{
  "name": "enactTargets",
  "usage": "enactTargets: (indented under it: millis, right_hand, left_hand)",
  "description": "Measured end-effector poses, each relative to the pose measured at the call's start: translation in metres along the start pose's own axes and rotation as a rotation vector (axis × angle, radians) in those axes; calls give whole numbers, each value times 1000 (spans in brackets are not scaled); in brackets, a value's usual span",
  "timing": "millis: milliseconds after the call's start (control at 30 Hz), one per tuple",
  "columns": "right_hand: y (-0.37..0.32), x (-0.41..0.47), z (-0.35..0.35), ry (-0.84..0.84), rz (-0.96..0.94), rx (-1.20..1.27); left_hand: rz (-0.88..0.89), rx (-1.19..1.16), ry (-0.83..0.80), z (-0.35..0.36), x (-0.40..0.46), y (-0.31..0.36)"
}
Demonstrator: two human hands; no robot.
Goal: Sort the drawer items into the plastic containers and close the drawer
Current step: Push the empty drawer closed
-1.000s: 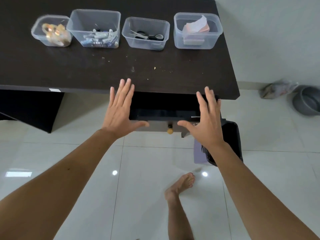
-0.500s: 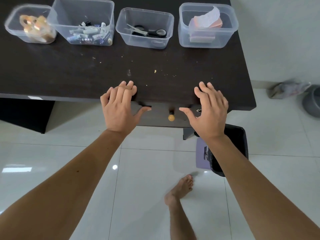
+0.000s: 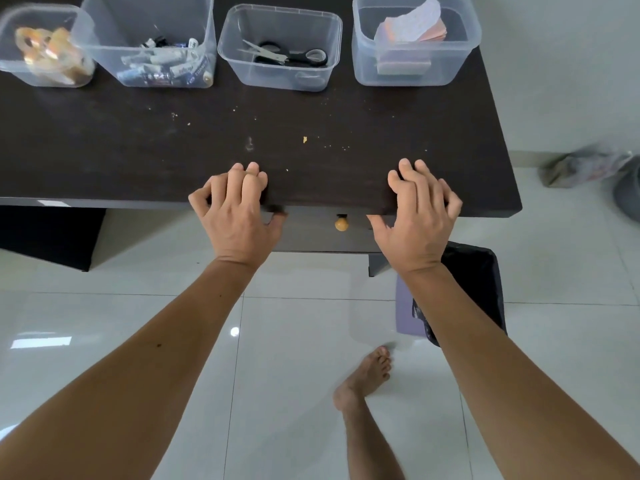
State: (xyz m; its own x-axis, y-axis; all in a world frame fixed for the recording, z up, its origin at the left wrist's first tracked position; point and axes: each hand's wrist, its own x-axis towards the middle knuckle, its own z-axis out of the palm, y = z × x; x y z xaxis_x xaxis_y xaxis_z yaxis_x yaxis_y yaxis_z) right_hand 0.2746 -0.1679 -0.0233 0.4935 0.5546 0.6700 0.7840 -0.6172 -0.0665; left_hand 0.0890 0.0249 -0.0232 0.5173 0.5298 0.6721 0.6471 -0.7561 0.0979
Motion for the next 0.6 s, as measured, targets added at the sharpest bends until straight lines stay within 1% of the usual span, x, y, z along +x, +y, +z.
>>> enactTargets:
  millis: [100,200,400,500,600]
  right_hand:
    - [-7,0,4,92,50,18]
    - [-10,2,3,86,68,27]
    - [-12,4,-14,-74,77,70]
    - [-11,6,-28,-175,88,100]
    - [-12,11,-40,-273,120,141]
  left_hand:
    - [-50,24,-41,-6,8,7]
    - [-43,23,-95,-11,10,10]
    - [-32,-19,-235,-20,8,8]
    - [-61,-47,-332,-35,13,10]
    - [-80,-46,-393,-43,17,12]
